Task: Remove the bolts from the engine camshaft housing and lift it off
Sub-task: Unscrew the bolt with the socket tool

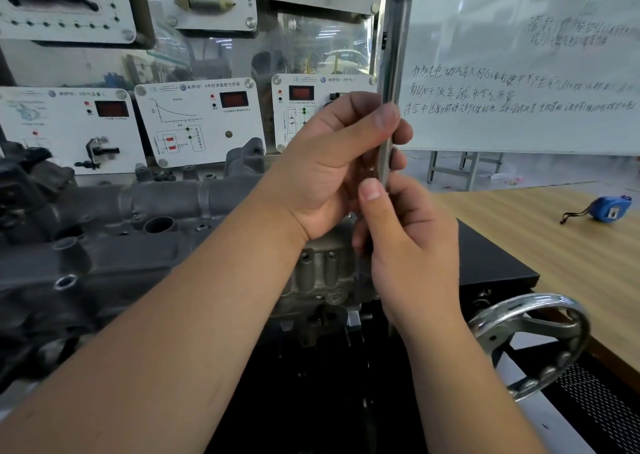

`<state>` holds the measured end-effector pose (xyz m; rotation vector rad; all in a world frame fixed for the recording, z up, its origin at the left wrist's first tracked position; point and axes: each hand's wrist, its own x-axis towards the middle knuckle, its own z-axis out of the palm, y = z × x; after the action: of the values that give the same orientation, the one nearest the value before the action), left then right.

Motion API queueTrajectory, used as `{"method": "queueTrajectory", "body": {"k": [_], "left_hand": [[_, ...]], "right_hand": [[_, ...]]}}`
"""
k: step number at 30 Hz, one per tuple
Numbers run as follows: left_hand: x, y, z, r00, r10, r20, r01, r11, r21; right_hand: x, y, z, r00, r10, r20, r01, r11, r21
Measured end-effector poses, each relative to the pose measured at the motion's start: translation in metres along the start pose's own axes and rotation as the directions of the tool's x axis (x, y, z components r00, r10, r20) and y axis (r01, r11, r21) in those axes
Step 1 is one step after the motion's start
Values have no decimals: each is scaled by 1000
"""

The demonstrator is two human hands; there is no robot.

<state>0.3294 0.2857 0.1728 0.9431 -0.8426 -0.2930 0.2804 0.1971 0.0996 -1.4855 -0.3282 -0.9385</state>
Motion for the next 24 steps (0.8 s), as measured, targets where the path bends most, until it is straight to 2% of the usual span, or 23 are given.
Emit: {"method": "queueTrajectory", "body": {"k": [4,8,15,18,21,24], "left_hand": [[1,0,-1,1000,-3,-6,4,997,77],[0,2,1,997,-31,78,33,999,-33],[2,-2,-1,1000,22,-1,-22,1000,-3],[2,-2,-2,1000,11,-15,-10,999,38],[1,-1,-1,995,-55,78,56,998,-18],[1,0,-2,986,-76,146,86,994,-62]], "right_hand": [[-1,-2,1,999,-40,29,40,999,21],[-1,-3,2,1000,-13,21,10,992,127],[-1,-2,1,1000,-26,4,26,1000,5],[-1,-2,1,999,-41,19,40,999,36],[-1,-2,2,1000,-20,15,17,992,127],[-1,-2,3,1000,-25,4,24,993,118]]}}
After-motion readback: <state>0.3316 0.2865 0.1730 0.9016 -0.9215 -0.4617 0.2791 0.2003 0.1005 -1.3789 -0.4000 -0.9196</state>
